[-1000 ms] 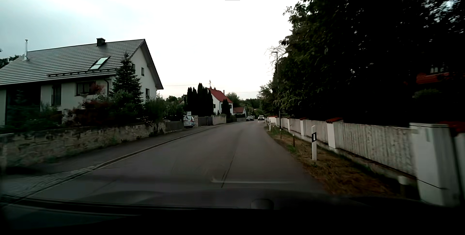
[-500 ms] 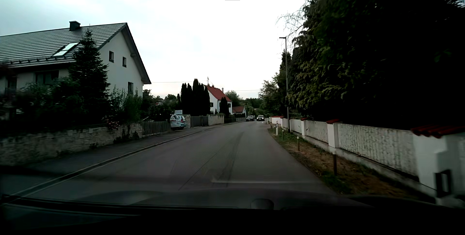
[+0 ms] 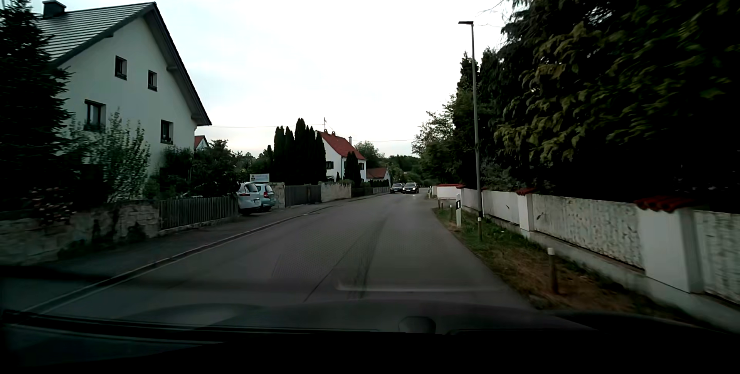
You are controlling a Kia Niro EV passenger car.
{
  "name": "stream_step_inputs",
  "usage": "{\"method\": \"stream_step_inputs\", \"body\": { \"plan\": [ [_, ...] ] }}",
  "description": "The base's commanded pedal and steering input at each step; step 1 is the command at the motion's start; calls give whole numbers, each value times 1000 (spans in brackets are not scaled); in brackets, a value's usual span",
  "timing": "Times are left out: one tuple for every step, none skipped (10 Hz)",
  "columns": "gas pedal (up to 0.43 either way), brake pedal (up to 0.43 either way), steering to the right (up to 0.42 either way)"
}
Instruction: Follow the waypoints while adhering to traffic rules and regulations
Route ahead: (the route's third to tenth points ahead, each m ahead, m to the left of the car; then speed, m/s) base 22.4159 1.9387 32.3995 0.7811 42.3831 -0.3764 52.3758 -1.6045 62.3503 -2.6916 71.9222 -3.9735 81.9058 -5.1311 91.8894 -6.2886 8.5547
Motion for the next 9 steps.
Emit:
{"method": "stream_step_inputs", "body": {
  "plan": [
    [59,6,9],
    [67,6,10],
    [67,6,11],
    [67,6,11],
    [67,6,12],
    [67,6,12],
    [67,6,14],
    [67,6,14],
    [79,6,15]
  ]
}}
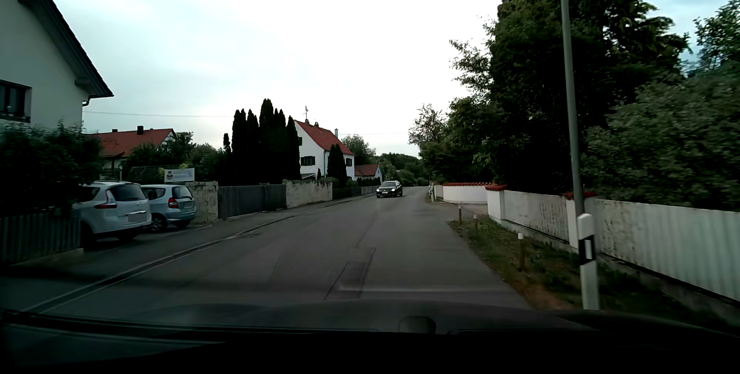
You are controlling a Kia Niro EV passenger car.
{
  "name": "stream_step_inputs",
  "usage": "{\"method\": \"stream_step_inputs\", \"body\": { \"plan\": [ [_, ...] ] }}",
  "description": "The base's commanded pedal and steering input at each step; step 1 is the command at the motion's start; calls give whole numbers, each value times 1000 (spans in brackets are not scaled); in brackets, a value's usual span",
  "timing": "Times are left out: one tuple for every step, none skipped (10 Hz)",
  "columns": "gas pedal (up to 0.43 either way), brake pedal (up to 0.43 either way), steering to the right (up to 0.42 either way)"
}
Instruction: Follow the waypoints while adhering to traffic rules and regulations
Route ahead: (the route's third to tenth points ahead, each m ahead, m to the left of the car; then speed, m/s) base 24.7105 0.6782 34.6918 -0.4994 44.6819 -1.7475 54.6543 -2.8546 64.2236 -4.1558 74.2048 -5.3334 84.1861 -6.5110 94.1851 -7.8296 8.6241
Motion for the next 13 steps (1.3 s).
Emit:
{"method": "stream_step_inputs", "body": {
  "plan": [
    [79,6,15],
    [79,6,14],
    [87,6,14],
    [87,6,14],
    [87,6,15],
    [87,6,14],
    [87,6,14],
    [87,6,14],
    [87,6,14],
    [87,6,14],
    [87,6,14],
    [87,6,14],
    [87,6,14]
  ]
}}
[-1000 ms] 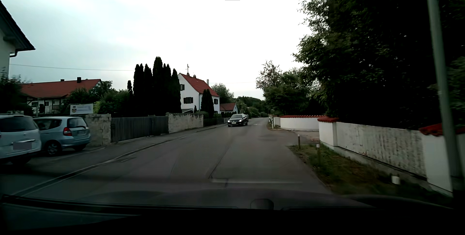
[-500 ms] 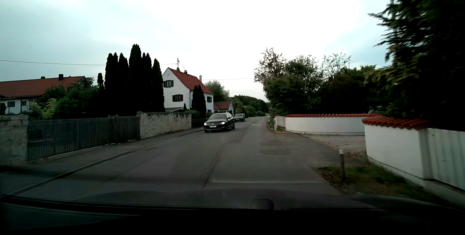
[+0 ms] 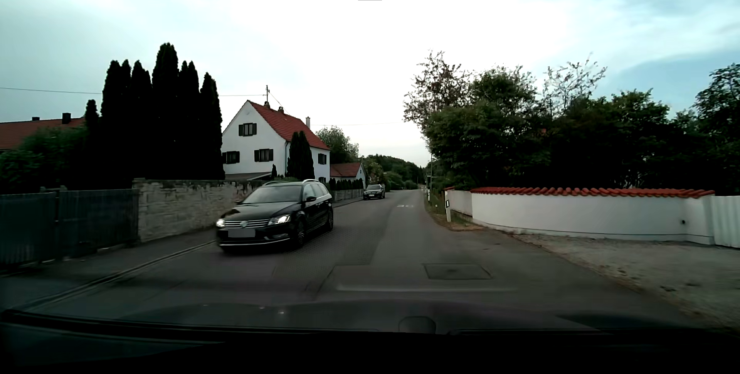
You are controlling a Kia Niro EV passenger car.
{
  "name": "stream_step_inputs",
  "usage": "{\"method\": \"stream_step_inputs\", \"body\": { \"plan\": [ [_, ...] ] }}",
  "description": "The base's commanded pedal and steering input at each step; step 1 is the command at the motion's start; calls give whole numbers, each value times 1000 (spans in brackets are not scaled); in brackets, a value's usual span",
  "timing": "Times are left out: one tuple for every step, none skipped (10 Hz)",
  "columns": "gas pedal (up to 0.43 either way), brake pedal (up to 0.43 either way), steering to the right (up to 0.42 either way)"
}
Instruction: Follow the waypoints while adhering to traffic rules and regulations
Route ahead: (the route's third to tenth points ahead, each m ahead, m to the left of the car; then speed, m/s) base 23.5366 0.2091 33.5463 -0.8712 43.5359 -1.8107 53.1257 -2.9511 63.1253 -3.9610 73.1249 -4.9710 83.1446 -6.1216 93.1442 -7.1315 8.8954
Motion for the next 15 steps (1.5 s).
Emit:
{"method": "stream_step_inputs", "body": {
  "plan": [
    [87,6,12],
    [87,6,8],
    [87,6,6],
    [87,6,6],
    [87,6,6],
    [87,6,6],
    [87,6,5],
    [79,6,5],
    [79,6,5],
    [79,6,5],
    [79,6,5],
    [79,6,5],
    [79,6,6],
    [79,6,6],
    [67,6,6]
  ]
}}
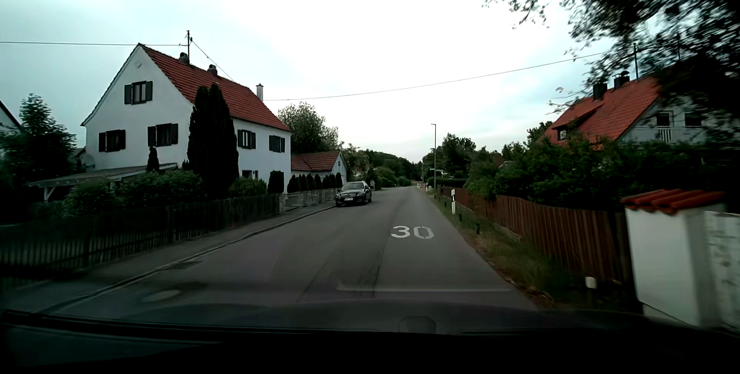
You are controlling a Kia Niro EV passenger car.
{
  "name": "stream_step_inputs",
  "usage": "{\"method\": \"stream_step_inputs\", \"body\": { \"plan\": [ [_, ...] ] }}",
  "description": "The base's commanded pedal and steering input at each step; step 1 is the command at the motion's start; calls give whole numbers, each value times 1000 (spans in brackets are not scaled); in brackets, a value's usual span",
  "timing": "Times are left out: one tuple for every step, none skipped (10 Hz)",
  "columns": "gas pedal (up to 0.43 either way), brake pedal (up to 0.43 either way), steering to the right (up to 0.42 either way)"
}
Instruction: Follow the waypoints while adhering to traffic rules and regulations
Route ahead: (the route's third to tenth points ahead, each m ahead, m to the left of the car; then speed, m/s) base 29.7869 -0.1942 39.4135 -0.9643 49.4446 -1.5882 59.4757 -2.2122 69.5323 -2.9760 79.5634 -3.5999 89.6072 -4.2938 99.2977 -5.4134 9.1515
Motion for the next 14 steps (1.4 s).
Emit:
{"method": "stream_step_inputs", "body": {
  "plan": [
    [67,6,8],
    [67,6,11],
    [67,6,16],
    [67,6,19],
    [67,6,20],
    [67,6,20],
    [67,6,20],
    [67,6,20],
    [67,6,20],
    [67,6,17],
    [67,6,17],
    [67,6,16],
    [67,6,15],
    [67,6,15]
  ]
}}
